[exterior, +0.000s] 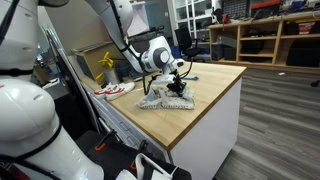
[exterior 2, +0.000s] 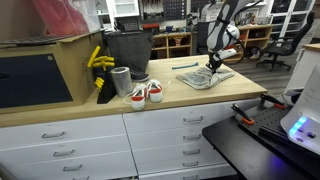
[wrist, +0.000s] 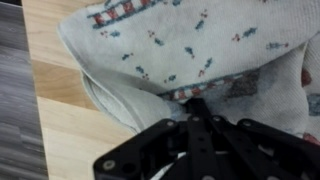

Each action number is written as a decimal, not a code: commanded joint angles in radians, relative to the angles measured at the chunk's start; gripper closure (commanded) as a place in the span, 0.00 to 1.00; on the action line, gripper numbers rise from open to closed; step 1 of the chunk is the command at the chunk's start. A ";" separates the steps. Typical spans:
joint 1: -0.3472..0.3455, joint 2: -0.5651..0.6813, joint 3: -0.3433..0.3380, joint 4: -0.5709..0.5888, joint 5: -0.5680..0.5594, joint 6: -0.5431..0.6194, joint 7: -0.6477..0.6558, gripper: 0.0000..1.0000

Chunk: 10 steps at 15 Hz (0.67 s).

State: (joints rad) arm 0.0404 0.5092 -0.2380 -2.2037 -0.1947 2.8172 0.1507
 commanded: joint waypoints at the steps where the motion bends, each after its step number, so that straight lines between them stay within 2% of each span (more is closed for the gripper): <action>1: 0.051 0.038 -0.072 0.000 -0.049 0.055 0.066 0.72; 3: 0.075 0.038 -0.102 -0.003 -0.067 0.059 0.089 0.60; 10: 0.121 0.054 -0.155 -0.014 -0.094 0.078 0.128 0.07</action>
State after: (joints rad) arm 0.1327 0.5407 -0.3666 -2.2041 -0.2664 2.8547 0.2382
